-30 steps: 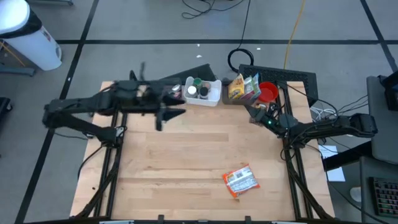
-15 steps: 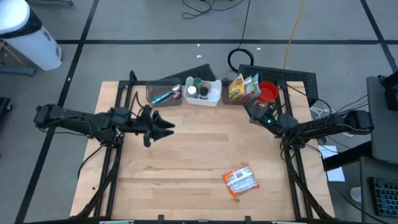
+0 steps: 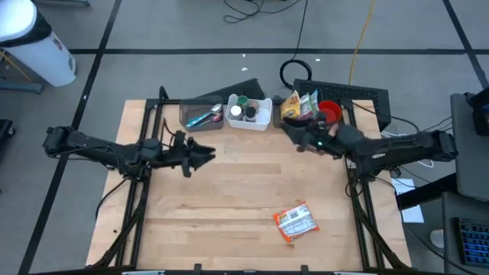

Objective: Pick & Place Food Item
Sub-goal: Put the orange seasoning pack into the white bin

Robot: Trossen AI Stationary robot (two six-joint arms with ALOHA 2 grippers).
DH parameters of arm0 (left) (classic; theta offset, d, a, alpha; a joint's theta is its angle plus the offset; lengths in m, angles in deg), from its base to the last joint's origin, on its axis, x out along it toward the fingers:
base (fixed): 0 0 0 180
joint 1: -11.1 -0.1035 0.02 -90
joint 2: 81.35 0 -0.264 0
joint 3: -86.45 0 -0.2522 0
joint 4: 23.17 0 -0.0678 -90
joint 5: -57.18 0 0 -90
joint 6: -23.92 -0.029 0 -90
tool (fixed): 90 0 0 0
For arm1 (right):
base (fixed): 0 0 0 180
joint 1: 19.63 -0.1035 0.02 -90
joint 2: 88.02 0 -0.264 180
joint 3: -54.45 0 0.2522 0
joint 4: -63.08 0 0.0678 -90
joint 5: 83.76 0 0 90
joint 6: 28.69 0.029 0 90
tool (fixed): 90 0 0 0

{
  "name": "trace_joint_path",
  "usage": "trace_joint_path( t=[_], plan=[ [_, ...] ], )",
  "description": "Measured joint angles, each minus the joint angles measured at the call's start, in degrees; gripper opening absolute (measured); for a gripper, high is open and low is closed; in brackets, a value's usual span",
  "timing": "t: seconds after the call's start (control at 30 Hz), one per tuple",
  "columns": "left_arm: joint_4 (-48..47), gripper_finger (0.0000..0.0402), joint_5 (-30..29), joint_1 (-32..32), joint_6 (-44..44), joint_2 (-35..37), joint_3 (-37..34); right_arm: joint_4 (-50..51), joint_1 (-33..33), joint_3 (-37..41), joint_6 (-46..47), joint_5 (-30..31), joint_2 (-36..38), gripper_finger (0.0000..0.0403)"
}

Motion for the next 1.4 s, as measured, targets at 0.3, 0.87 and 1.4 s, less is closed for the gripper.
trace_joint_path(
  t=[0.3, 0.87, 1.4],
  plan=[
    [5.94, 0.0207, -17.91, 0.0, -5.52, 0.02, 0.04, 57.96, 3.87, -21.47, -3.1, -1.17, -2.23, 0.0265],
    [6.08, 0.0207, -19.15, -0.48, -2.8, 0.02, 0.04, 77.22, 7.21, -21.53, 4.77, -1.21, -1.29, 0.0265],
    [6.17, 0.0207, -17.96, -2.69, 1.28, 0.02, 0.07, 100.47, 6.6, -18.43, 21.35, -5.57, -0.57, 0.0265]
  ],
)
